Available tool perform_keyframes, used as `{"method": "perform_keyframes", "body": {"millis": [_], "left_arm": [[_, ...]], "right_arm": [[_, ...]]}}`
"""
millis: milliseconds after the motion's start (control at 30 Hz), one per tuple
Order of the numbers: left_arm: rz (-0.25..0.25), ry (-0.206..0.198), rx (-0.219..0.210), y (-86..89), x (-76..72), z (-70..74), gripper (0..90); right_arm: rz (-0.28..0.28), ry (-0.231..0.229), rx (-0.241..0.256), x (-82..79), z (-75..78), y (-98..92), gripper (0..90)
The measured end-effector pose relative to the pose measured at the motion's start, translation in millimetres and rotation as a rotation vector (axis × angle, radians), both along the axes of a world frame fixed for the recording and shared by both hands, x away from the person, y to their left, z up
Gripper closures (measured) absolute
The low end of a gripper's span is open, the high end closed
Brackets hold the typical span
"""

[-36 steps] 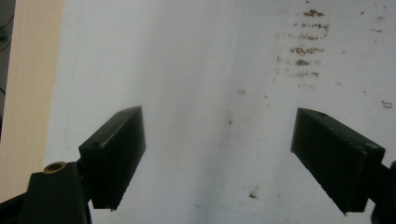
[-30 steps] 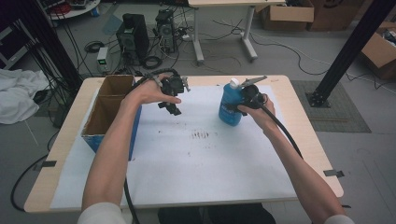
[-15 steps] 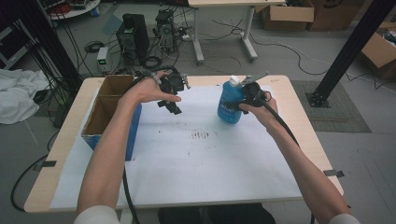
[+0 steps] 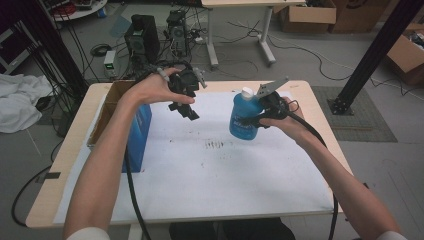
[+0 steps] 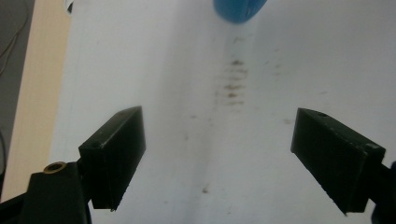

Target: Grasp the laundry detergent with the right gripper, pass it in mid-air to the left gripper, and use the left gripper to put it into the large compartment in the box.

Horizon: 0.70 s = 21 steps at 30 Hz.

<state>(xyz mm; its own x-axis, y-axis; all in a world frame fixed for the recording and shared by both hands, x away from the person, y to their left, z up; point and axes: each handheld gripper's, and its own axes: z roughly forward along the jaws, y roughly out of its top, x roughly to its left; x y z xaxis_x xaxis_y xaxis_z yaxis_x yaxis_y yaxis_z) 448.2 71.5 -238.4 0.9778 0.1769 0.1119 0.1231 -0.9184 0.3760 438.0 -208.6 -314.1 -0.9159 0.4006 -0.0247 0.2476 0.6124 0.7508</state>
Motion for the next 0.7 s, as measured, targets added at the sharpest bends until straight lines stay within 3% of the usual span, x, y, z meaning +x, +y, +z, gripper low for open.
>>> {"method": "perform_keyframes", "body": {"millis": [100, 133, 167, 333, 400, 533, 633, 700], "left_arm": [[-0.039, 0.016, -0.019, -3.5, -11.5, 11.3, 18.4], [-0.044, 0.016, -0.024, -4.4, -15.4, 14.6, 18.4], [-0.065, 0.027, -0.041, -6.2, -22.4, 21.2, 18.3], [-0.103, 0.055, -0.048, -13.1, -35.8, 29.5, 18.3], [-0.118, 0.062, -0.046, -17.7, -40.2, 31.4, 18.3], [-0.128, 0.052, -0.01, -28.2, -44.6, 30.1, 18.1], [-0.161, 0.079, 0.039, -41.4, -46.8, 23.7, 18.2], [-0.169, 0.084, 0.04, -43.5, -46.8, 23.1, 18.1]], "right_arm": [[0.093, -0.002, -0.001, -14.2, 7.2, 6.4, 45.3], [0.093, -0.002, -0.001, -14.2, 7.2, 6.4, 45.3], [0.14, -0.004, -0.009, -21.5, 10.2, 9.6, 45.2], [0.194, -0.012, -0.023, -30.6, 11.8, 15.1, 45.2], [0.227, 0.007, -0.012, -35.4, 11.1, 18.8, 45.2], [0.254, 0.014, -0.01, -40.5, 9.8, 24.7, 45.2], [0.282, 0.011, -0.018, -46.2, 8.0, 32.0, 45.2], [0.29, 0.022, -0.016, -47.3, 7.0, 34.0, 45.2]]}}
